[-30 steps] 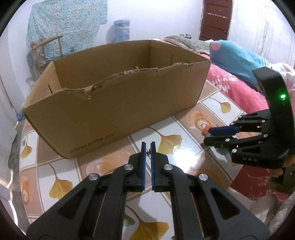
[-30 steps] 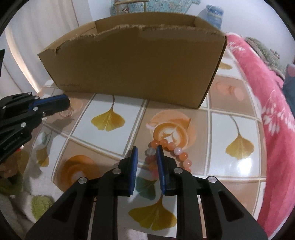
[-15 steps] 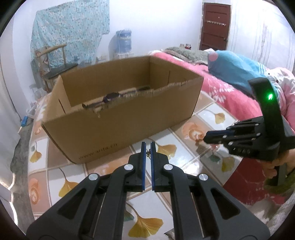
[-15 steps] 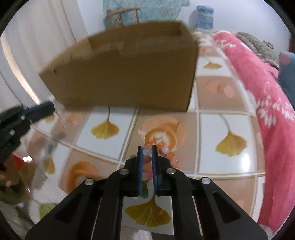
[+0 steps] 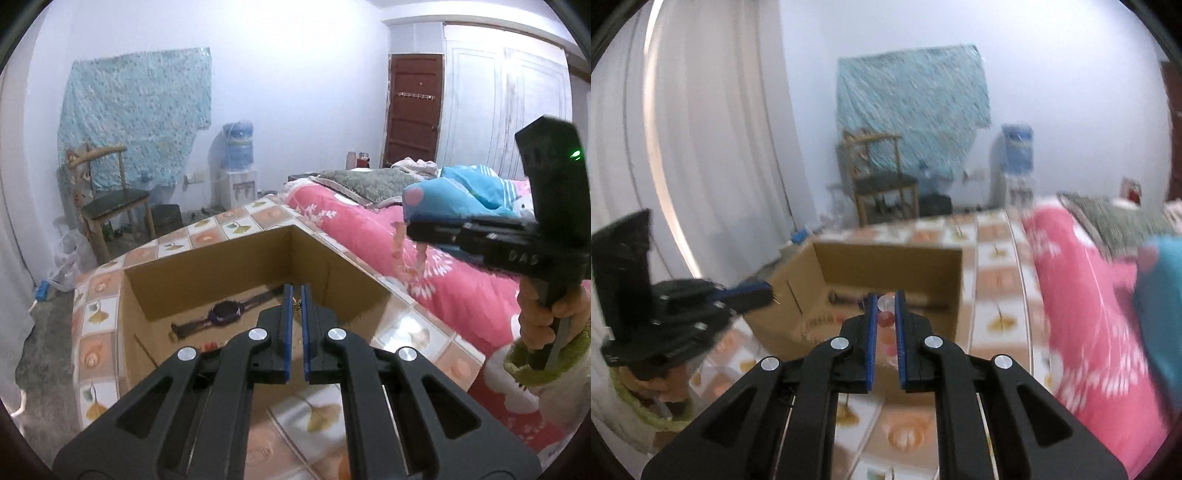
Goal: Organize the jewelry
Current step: 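Lift both items over the box and open the left gripper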
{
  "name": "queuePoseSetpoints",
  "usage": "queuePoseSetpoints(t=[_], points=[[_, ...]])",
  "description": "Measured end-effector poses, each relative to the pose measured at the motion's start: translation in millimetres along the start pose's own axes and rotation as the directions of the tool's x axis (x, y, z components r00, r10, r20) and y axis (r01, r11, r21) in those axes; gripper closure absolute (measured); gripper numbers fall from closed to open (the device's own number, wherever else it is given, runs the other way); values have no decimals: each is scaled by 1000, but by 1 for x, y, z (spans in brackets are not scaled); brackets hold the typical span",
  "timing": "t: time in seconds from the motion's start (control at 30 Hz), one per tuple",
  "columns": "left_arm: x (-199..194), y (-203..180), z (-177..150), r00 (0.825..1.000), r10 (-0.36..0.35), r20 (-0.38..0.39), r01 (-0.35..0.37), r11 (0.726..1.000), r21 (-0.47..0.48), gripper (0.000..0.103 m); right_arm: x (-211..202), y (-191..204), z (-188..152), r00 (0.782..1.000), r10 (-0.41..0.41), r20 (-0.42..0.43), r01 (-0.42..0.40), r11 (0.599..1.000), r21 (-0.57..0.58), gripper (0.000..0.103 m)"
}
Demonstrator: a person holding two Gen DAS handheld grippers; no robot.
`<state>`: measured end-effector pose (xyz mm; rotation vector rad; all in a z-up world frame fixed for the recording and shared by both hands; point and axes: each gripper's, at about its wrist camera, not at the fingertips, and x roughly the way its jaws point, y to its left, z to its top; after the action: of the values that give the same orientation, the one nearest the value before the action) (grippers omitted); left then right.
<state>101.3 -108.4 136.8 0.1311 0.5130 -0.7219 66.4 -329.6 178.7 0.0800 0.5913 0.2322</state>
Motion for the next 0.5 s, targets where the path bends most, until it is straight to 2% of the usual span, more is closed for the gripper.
queuePoseSetpoints(t=[0.07, 0.17, 0.3, 0.4, 0.5], points=[[17, 10, 11, 999, -26, -32, 25, 1000, -18, 99, 12, -5, 15, 1000, 29, -3, -29, 1000, -8, 94], [48, 25, 22, 990, -85, -109, 78, 995, -66, 99, 44, -16, 31, 995, 78, -54, -78, 997, -5, 94], [98, 42, 23, 961, -136, -239, 111, 987, -117, 99, 93, -33, 37, 980, 120, -159, -118, 993, 19, 94], [131, 51, 14, 928, -154, -339, 109, 983, -148, 99, 124, -42, 34, 966, 122, -228, -118, 993, 30, 94], [151, 56, 6, 902, -183, -391, 118, 976, -186, 99, 143, -45, 32, 956, 116, -268, -114, 993, 22, 94]])
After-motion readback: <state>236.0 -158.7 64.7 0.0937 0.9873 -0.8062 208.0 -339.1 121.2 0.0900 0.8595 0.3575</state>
